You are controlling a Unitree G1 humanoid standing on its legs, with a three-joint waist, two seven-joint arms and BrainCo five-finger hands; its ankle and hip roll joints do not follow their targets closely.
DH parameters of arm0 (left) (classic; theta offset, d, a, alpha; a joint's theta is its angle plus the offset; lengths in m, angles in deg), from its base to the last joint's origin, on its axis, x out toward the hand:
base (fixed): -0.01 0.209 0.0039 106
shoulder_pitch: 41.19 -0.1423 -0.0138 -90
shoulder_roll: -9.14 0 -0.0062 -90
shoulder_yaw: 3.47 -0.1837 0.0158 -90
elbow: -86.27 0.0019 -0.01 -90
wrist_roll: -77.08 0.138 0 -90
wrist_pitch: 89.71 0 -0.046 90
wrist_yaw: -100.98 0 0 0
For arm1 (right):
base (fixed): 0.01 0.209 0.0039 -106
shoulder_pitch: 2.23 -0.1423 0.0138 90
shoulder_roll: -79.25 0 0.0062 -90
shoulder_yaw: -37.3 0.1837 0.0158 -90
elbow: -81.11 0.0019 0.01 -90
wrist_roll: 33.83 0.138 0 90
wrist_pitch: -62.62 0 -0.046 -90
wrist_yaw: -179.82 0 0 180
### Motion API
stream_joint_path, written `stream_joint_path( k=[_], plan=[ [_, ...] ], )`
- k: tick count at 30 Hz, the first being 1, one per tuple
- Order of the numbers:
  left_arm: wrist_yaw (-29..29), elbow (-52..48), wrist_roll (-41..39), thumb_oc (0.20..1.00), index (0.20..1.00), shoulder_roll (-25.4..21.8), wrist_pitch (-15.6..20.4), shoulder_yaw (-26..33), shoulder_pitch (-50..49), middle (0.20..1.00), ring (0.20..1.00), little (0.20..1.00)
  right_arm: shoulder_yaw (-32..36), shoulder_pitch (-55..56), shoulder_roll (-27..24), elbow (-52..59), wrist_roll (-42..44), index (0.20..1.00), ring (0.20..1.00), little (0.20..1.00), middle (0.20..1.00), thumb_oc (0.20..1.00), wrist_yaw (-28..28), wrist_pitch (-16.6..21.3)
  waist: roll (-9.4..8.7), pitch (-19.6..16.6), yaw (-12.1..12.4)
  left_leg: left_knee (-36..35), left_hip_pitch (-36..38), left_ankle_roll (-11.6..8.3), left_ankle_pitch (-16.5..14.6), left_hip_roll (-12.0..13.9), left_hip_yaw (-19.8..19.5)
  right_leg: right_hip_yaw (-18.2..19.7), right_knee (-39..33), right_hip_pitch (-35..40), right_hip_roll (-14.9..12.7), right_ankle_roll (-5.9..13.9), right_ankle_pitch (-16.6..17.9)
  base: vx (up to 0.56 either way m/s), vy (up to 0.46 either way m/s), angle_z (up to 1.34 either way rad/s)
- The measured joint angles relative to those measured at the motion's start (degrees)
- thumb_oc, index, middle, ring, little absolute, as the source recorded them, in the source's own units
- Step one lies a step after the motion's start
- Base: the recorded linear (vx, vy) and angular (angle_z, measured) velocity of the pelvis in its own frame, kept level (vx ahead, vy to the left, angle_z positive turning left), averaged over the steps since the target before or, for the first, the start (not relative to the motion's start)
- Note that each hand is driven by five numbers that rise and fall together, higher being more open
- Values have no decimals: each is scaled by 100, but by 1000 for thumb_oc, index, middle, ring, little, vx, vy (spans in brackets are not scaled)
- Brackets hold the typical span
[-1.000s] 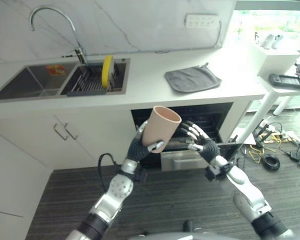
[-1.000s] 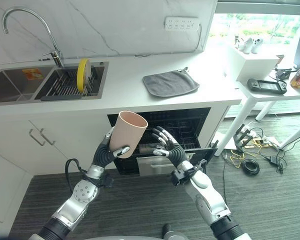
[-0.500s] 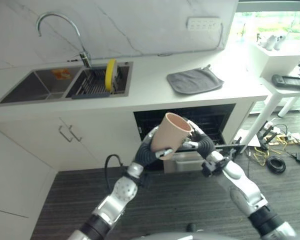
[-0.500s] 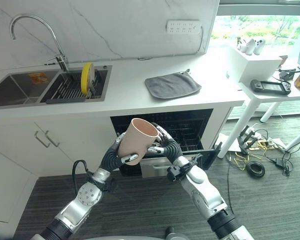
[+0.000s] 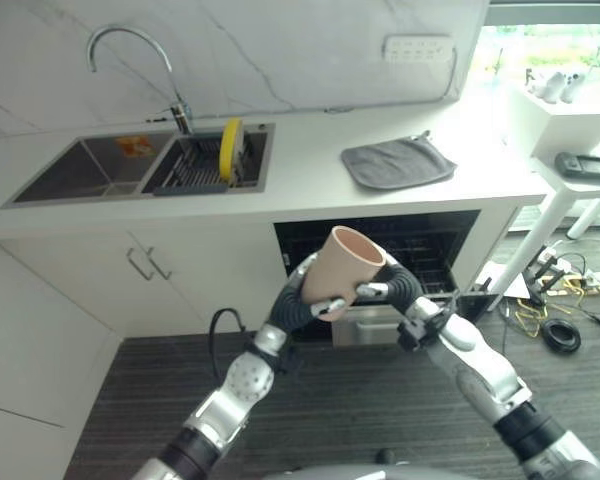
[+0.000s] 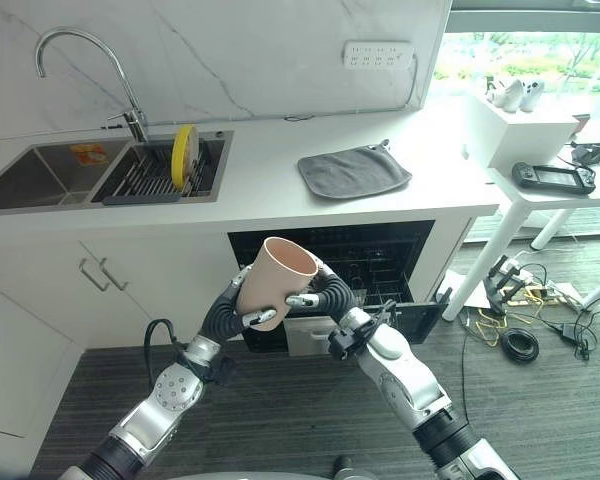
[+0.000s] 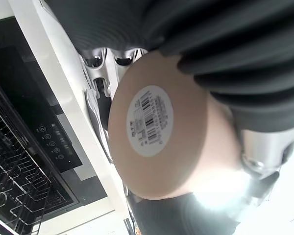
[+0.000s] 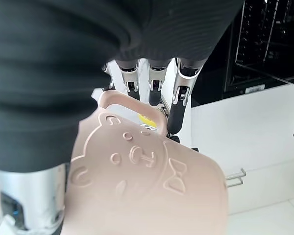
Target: Place the dishes in the dishwasher.
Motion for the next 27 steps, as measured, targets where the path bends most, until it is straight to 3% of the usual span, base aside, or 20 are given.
stream_joint_path(
  k=[27],
  plan=[
    [-128,139,5,200,200,-137,-24,-222,202,200,200,200,-44,-48,-113,-17,-1,1000,1000,1000,1000,1000,-1,-1,44,-5,5,1,9,1,1,-3,3,6,0,3,-1,0,1,0,0,0]
  ],
)
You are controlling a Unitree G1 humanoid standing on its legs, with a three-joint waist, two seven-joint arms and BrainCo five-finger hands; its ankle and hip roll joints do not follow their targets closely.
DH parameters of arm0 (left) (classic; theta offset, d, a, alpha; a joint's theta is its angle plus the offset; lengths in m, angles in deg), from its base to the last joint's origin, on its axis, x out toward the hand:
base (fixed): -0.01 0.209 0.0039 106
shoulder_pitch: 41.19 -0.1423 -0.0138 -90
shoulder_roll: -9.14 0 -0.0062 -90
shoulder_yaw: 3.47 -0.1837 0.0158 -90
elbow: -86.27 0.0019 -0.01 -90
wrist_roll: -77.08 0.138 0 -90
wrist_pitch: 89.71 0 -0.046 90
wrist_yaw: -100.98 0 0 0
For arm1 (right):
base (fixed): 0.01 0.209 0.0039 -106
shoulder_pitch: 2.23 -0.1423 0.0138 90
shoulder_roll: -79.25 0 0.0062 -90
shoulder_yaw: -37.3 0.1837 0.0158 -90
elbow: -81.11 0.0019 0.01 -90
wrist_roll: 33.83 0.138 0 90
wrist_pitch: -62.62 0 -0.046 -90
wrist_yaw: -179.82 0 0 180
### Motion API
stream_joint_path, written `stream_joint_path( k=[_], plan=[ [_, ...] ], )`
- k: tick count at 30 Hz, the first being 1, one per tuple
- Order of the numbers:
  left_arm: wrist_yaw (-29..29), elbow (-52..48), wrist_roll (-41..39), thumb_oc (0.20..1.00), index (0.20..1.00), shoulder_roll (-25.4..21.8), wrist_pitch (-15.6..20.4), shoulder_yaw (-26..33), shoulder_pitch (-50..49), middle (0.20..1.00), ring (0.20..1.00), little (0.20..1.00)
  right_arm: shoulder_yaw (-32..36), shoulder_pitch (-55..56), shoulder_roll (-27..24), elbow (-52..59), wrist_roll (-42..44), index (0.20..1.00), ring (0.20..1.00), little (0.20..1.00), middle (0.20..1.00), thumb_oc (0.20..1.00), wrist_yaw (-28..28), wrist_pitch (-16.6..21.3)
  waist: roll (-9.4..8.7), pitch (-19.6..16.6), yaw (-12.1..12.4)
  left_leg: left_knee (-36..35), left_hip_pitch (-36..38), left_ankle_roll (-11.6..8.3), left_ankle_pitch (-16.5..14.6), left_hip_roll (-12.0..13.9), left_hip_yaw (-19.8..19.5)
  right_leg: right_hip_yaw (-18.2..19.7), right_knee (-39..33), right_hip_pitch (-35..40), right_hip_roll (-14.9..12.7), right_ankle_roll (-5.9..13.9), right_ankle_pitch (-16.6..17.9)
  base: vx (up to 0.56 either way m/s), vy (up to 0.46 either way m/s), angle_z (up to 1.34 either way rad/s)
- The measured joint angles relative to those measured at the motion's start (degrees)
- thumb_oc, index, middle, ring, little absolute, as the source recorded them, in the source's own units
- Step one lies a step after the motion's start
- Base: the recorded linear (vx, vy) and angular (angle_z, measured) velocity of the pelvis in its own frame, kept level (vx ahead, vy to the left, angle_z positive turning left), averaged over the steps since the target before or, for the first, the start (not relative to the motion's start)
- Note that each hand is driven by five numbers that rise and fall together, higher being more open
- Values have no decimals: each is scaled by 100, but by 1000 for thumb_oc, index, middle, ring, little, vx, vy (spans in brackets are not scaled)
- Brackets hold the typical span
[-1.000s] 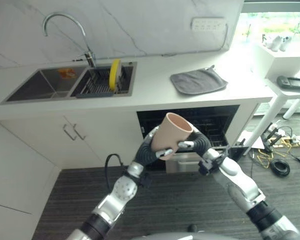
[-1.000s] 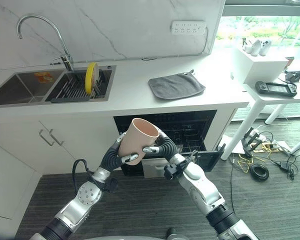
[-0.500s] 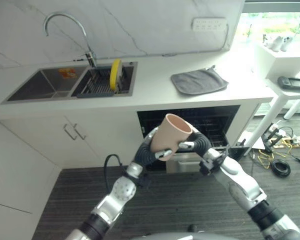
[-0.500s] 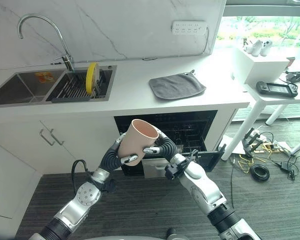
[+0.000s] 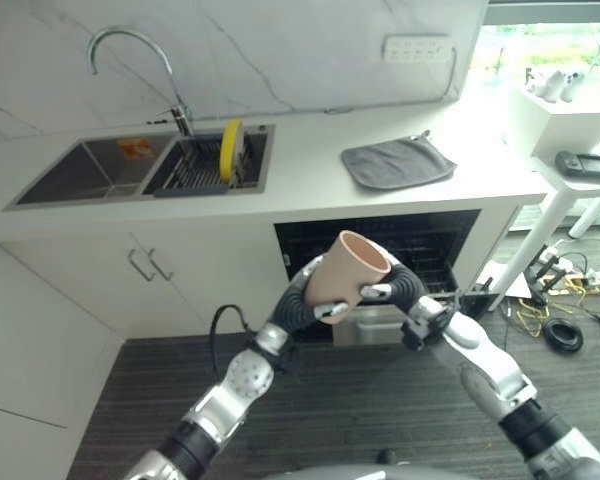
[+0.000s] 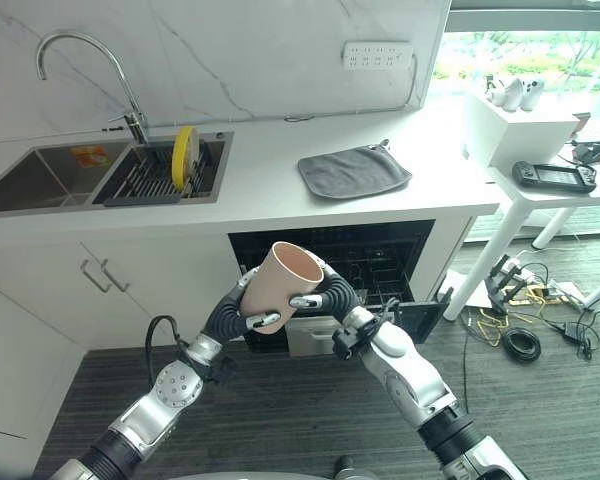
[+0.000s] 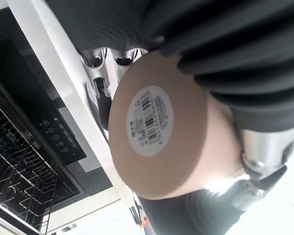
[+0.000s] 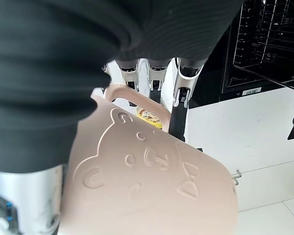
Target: Place the dishes in the dishwasher.
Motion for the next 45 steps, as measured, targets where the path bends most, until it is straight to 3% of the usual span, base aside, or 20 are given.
stream_joint_path(
  k=[15,16,17,29,30,31,32,45],
  plan=[
    [13,65,1,200,200,18,39,1,73,200,200,200,-43,-96,0,-64,115,1000,1000,1000,1000,1000,2,-5,44,-22,14,0,5,0,8,-2,-4,-7,0,9,0,-3,4,0,0,0],
    [21,65,1,200,200,21,40,1,80,200,200,200,-43,-108,0,-66,115,881,881,881,881,881,2,-5,44,-22,14,0,4,-1,9,-2,-5,-9,0,9,0,-3,4,0,0,0],
    [45,67,1,200,200,20,38,1,116,200,200,200,-37,-147,-1,-67,114,200,200,200,200,200,2,-5,44,-22,19,0,4,-2,13,-2,-10,-14,0,12,0,-2,4,0,0,0],
    [80,104,-2,200,200,63,-10,3,216,200,200,200,-7,-211,-17,-69,-15,200,200,200,200,200,148,134,45,-23,26,0,3,-1,18,-4,-14,-19,0,12,-3,-1,4,0,0,0],
    [80,104,-2,398,398,63,-12,3,218,398,398,398,-7,-213,-17,-69,-15,200,200,200,200,200,149,133,45,-23,27,0,3,-1,18,-4,-14,-19,0,13,-3,-1,4,0,0,0],
    [80,105,-2,495,495,60,-13,3,218,495,495,495,-7,-216,-18,-69,-17,200,200,200,200,200,150,132,45,-23,27,0,3,-1,18,-4,-14,-20,0,13,-2,-1,4,0,0,0],
    [80,105,-2,1000,1000,61,-15,3,218,1000,1000,1000,-7,-216,-19,-69,-17,200,200,200,200,200,151,132,46,-23,27,0,3,-1,18,-4,-14,-20,0,13,-2,-1,4,0,0,0],
    [66,257,-1,1000,1000,45,-264,-167,252,1000,1000,1000,-186,-252,-142,-69,-124,200,200,200,200,200,491,124,79,-42,30,-1,3,-1,18,-3,-19,-28,0,17,-4,3,2,0,0,0]
  ],
)
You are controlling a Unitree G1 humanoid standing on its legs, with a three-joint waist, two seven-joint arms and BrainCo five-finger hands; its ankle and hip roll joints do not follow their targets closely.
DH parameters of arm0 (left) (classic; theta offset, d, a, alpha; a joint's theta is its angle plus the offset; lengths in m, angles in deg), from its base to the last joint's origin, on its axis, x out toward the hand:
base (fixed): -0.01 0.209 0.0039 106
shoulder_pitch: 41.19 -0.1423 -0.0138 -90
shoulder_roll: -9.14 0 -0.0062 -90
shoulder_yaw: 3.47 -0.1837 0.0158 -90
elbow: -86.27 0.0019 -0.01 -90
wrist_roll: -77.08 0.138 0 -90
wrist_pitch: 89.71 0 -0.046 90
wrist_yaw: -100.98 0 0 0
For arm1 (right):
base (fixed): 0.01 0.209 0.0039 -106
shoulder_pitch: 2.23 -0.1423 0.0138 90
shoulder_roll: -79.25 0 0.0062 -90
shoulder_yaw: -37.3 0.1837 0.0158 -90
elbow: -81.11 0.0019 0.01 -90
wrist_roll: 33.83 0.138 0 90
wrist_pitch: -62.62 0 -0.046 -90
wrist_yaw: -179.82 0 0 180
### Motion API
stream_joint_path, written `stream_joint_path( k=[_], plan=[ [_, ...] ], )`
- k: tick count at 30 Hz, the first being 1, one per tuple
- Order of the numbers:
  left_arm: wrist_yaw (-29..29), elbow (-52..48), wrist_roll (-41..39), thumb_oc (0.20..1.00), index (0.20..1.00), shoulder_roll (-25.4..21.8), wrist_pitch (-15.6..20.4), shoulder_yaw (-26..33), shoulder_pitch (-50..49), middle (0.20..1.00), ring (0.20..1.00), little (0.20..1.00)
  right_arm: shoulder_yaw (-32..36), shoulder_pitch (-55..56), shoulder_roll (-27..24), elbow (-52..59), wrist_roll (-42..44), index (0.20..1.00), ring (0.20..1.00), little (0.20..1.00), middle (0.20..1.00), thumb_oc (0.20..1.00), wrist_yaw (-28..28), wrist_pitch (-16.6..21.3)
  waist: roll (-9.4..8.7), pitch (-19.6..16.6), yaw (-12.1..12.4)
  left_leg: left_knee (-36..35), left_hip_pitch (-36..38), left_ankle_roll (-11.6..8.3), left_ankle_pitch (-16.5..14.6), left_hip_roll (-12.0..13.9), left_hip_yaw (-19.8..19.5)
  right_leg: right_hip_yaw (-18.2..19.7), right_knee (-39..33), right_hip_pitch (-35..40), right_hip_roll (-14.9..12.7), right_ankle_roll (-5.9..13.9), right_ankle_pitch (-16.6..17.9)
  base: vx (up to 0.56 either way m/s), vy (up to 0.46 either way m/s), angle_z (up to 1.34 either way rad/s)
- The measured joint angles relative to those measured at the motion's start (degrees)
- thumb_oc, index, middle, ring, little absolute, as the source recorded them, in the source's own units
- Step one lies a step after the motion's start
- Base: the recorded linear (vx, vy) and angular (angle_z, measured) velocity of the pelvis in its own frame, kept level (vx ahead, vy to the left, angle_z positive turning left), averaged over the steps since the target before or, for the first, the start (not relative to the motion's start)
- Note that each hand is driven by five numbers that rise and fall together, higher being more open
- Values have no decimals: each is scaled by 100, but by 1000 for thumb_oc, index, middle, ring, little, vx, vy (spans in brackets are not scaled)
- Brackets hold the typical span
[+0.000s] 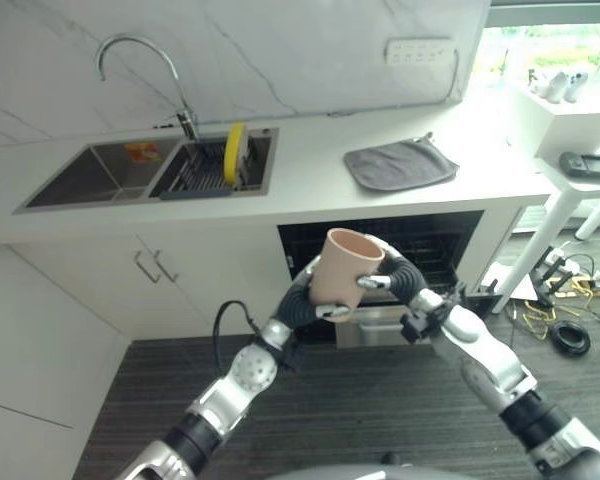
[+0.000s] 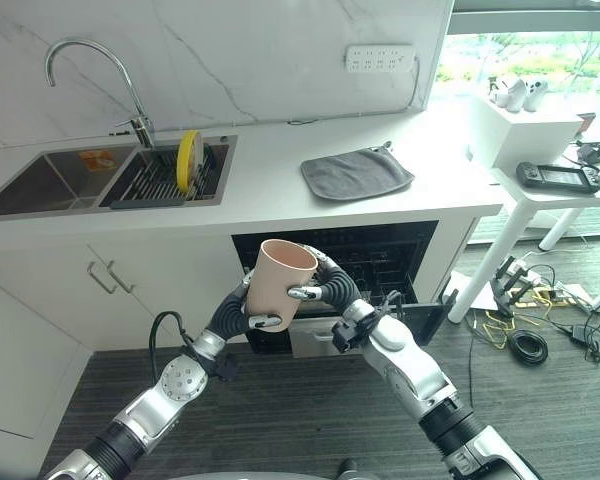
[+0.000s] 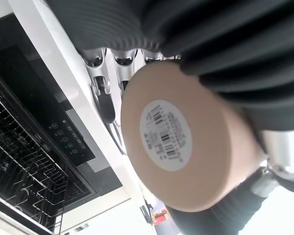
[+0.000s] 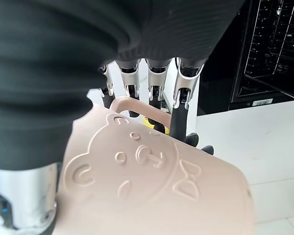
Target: Place the dishes in the dishwasher.
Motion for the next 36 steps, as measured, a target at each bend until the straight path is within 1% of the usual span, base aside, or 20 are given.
stream_joint_path(
  k=[7,15,16,20,25,28,31,36],
  plan=[
    [0,5,0,1000,1000,21,-88,-6,-2,1000,1000,1000,-2,0,2,1,-2,200,200,200,200,200,142,13,4,1,-2,-1,-5,-2,1,11,-24,-94,0,29,-4,-3,-3,1,-4,4],
    [2,57,3,1000,1000,46,-140,-42,-3,1000,1000,1000,3,0,3,1,0,200,200,200,200,200,219,20,17,6,-3,-3,-11,-2,1,13,-59,-108,0,42,-6,-8,-10,4,-1,1],
    [2,58,4,200,200,44,-142,-43,-3,200,200,200,2,0,8,1,1,200,200,200,200,200,235,22,18,6,-3,-2,-12,-2,1,12,-63,-109,0,42,-6,-11,-13,17,4,4],
    [7,57,4,200,200,20,-151,-36,18,200,200,200,17,0,17,1,6,200,200,200,200,200,367,40,46,6,-9,-2,-11,-1,0,8,-76,-102,0,37,-5,-10,-16,0,0,0],
    [7,57,11,200,200,-9,-153,-40,32,200,200,200,9,0,21,1,8,200,200,200,200,200,370,41,56,9,-6,-1,-24,-1,0,4,-80,-92,0,14,-4,-8,-17,0,0,0],
    [7,57,11,200,200,-36,-154,-54,27,200,200,200,-33,-1,30,1,8,200,200,200,200,200,310,-40,56,9,-3,-1,-49,-1,1,4,-77,-91,0,-13,-4,-9,-16,0,0,0],
    [-2,58,14,200,200,-59,-163,-59,-90,200,200,200,-71,-1,31,-24,3,200,200,200,200,200,210,-206,56,10,9,0,-58,-2,2,4,-77,-94,0,-21,-4,-13,-13,0,0,0],
    [-7,151,30,200,200,-44,-148,-70,-109,200,200,200,-78,-2,32,-119,-4,200,200,200,200,200,143,-209,52,11,107,0,-56,-2,2,3,-86,-105,0,-14,-4,-13,-13,0,0,0]
  ],
)
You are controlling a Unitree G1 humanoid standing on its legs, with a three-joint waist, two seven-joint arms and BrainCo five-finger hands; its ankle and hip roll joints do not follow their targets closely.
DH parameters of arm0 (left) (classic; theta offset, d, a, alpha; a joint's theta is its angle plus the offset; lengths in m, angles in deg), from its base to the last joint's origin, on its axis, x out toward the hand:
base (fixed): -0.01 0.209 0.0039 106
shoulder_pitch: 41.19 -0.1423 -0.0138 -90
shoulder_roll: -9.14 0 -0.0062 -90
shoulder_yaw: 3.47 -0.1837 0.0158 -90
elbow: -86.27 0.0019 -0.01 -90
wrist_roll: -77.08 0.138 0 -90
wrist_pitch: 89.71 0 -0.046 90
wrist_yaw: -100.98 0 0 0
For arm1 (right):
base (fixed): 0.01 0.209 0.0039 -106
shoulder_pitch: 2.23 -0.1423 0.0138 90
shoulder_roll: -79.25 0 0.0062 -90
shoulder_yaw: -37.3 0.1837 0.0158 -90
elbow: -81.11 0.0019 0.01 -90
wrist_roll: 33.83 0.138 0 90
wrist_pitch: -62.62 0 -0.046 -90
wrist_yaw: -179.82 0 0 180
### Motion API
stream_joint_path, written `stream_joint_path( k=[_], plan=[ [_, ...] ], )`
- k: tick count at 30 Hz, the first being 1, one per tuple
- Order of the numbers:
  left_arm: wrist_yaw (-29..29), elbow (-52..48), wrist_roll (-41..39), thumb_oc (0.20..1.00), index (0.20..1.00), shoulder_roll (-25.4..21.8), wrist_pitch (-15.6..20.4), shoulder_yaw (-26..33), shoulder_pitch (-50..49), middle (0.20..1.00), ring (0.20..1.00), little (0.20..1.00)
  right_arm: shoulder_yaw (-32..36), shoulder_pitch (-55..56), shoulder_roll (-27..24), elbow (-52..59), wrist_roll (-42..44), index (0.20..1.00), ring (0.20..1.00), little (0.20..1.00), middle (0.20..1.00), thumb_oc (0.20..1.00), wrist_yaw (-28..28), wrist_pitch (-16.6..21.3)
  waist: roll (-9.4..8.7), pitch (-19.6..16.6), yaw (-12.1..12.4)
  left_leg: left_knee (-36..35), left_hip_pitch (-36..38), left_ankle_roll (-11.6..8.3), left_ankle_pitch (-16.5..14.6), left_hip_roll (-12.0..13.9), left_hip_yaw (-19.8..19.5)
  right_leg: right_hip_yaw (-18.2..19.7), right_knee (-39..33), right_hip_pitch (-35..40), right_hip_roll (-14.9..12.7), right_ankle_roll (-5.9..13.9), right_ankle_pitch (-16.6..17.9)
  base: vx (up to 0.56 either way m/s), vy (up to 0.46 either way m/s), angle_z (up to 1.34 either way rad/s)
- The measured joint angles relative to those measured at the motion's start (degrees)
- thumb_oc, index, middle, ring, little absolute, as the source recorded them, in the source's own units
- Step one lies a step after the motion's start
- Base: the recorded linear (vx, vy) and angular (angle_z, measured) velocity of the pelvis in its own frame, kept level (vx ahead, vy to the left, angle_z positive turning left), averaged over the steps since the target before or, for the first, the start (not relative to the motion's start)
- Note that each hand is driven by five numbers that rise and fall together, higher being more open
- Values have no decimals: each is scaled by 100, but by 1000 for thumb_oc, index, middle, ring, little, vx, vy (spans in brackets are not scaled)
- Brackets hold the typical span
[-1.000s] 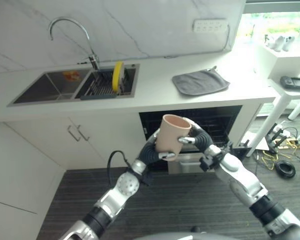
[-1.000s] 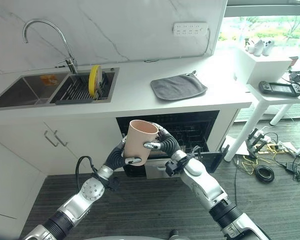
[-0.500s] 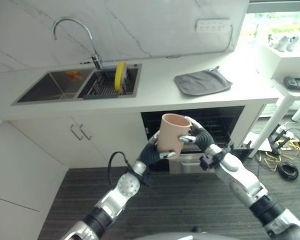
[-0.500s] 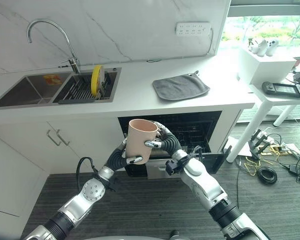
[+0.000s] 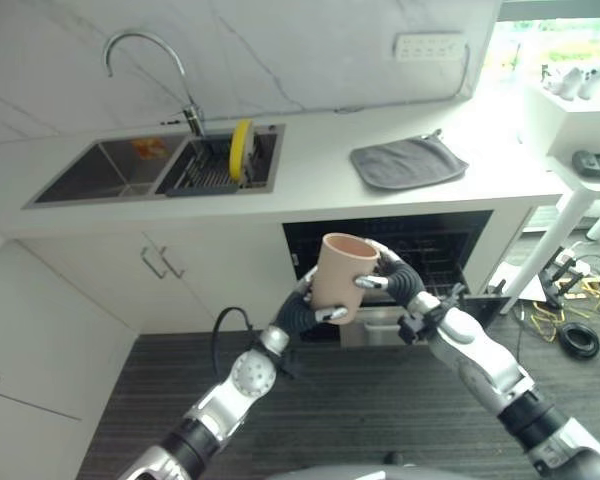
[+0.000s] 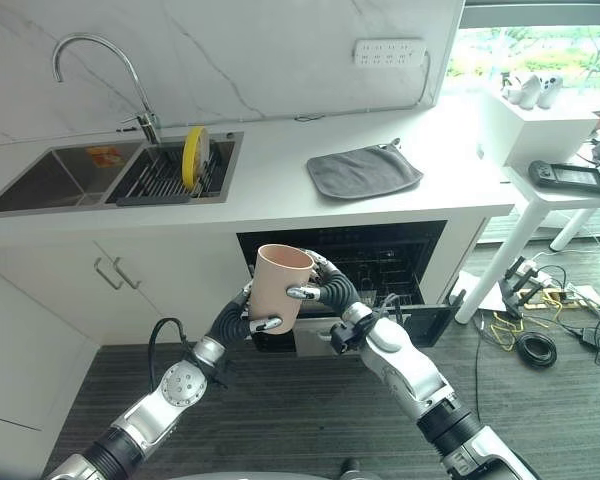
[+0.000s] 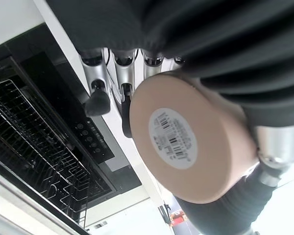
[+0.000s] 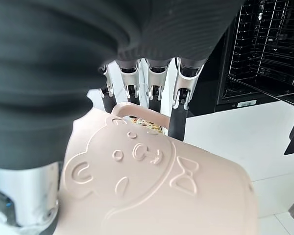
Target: Place the dishes in the dishwasher.
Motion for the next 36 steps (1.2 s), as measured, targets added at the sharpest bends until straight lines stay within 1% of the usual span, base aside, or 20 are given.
stream_joint_path(
  k=[16,17,18,20,23,27,36],
  plan=[
    [-43,26,23,200,200,-11,1,13,1,200,200,200,-10,-11,19,-41,1,200,200,200,200,200,-8,0,-52,14,18,0,-9,-1,1,-1,-22,-6,0,-1,1,2,-2,0,-1,0],
    [-44,25,27,200,200,-16,1,13,1,200,200,200,-12,-11,19,-42,1,457,457,457,457,457,-11,0,-55,15,18,0,-9,-1,1,-1,-21,-6,0,-1,1,3,-2,0,0,0],
    [-44,25,46,200,200,-28,1,14,2,200,200,200,-12,-11,19,-42,1,1000,1000,1000,1000,1000,-18,-4,-57,15,18,0,-9,-1,1,-1,-21,-6,0,-1,0,3,-2,0,0,0],
    [-48,23,220,200,200,-62,-3,12,16,200,200,200,-27,-11,19,-88,1,1000,1000,1000,1000,1000,-157,-47,-62,15,18,0,-9,-1,1,-1,-21,-6,0,-1,1,3,-2,0,0,0],
    [-70,31,251,200,200,-226,-52,7,13,200,200,200,-90,-11,19,-98,8,1000,1000,1000,1000,1000,-357,-185,-74,23,19,0,-10,-1,1,0,-21,-6,0,-1,1,3,-2,0,0,0],
    [-92,35,255,200,200,-297,-52,26,6,200,200,200,-122,-175,18,-131,9,1000,1000,1000,1000,1000,-441,-394,-94,26,30,0,-6,-2,2,-3,-21,-6,0,3,-1,2,-1,0,0,0],
    [-92,85,422,200,200,-343,-65,13,11,200,200,200,-232,-337,19,-369,6,1000,1000,1000,1000,1000,-538,-438,-102,19,41,0,28,-5,4,-3,-32,-10,-1,44,0,0,0,0,0,0]
  ],
)
